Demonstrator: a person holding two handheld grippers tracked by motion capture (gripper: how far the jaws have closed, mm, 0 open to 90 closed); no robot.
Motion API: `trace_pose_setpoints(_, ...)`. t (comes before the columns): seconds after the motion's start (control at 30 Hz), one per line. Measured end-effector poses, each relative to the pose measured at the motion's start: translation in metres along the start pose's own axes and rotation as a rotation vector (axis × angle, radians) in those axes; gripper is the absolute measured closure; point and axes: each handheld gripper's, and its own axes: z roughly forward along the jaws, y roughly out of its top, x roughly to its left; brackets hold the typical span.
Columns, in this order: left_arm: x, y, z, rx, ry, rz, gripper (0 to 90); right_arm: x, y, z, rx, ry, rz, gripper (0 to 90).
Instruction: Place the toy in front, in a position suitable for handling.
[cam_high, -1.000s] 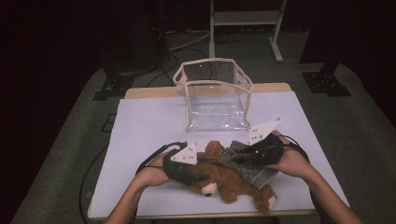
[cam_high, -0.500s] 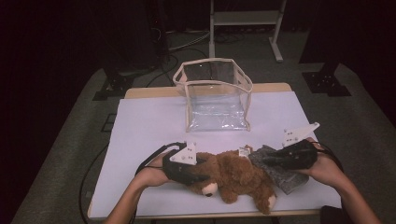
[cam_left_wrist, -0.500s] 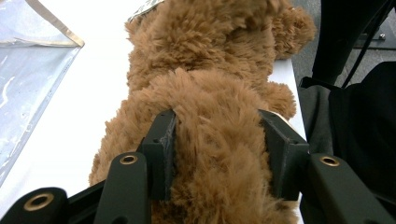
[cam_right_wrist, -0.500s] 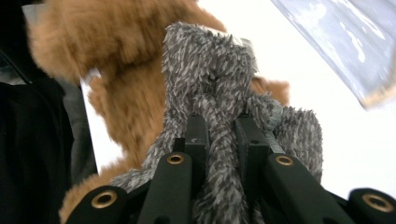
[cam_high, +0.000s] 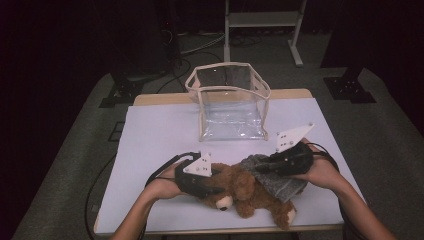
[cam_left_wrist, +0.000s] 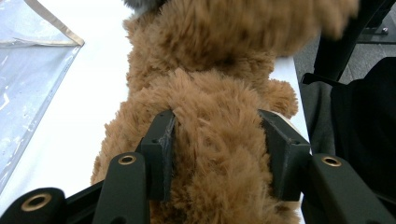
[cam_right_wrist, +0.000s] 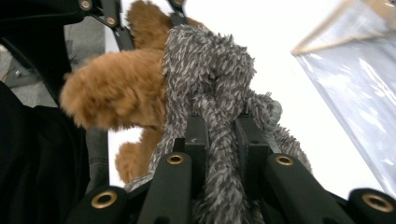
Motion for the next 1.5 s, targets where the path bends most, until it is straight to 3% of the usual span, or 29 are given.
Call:
trace_pose_setpoints(0.13,-0.001,-0.002,-0.001,-0.009,-0.005,-0.005,50.2,-0.001,-0.011,0.004,0.034,-0.013,0.011,77.0)
trace_pose_setpoints(0.37,-0.001,-0.001,0.0,-0.01,-0.003,0.002,50.1,-0.008,-0.068,-0.027,-0.011,-0.048,0.163,77.1)
trace_pose_setpoints(0.47,-0.001,0.0,0.0,-0.004,-0.002,0.005,50.1,-0.009,-0.08,-0.036,-0.031,-0.047,0.195,77.1)
trace_pose_setpoints(0.57,-0.001,0.0,0.0,-0.001,0.001,0.006,50.1,-0.009,-0.072,-0.044,-0.048,-0.044,0.184,77.1)
trace_pose_setpoints(0.73,-0.001,0.0,0.0,-0.006,0.002,0.008,49.9,-0.009,-0.031,-0.041,-0.043,-0.028,0.104,77.1)
trace_pose_setpoints(0.9,-0.001,0.0,0.0,-0.007,0.002,0.011,49.9,-0.011,0.015,-0.02,-0.016,0.018,0.01,77.1)
trace_pose_setpoints(1.03,-0.002,0.0,0.0,-0.009,0.008,0.016,49.8,-0.008,0.039,0.004,0.021,0.063,-0.031,77.1)
trace_pose_setpoints(1.13,-0.002,-0.001,0.0,-0.016,0.011,0.01,49.5,-0.003,0.042,0.022,0.069,0.096,-0.045,77.1)
trace_pose_setpoints(1.23,-0.002,-0.002,0.0,-0.019,0.01,0.014,48.7,0.0,0.03,0.036,0.119,0.127,-0.037,77.2)
trace_pose_setpoints(1.5,-0.002,-0.003,-0.009,-0.03,0.027,-0.003,40.6,0.008,0.014,0.038,0.111,0.113,-0.038,77.5)
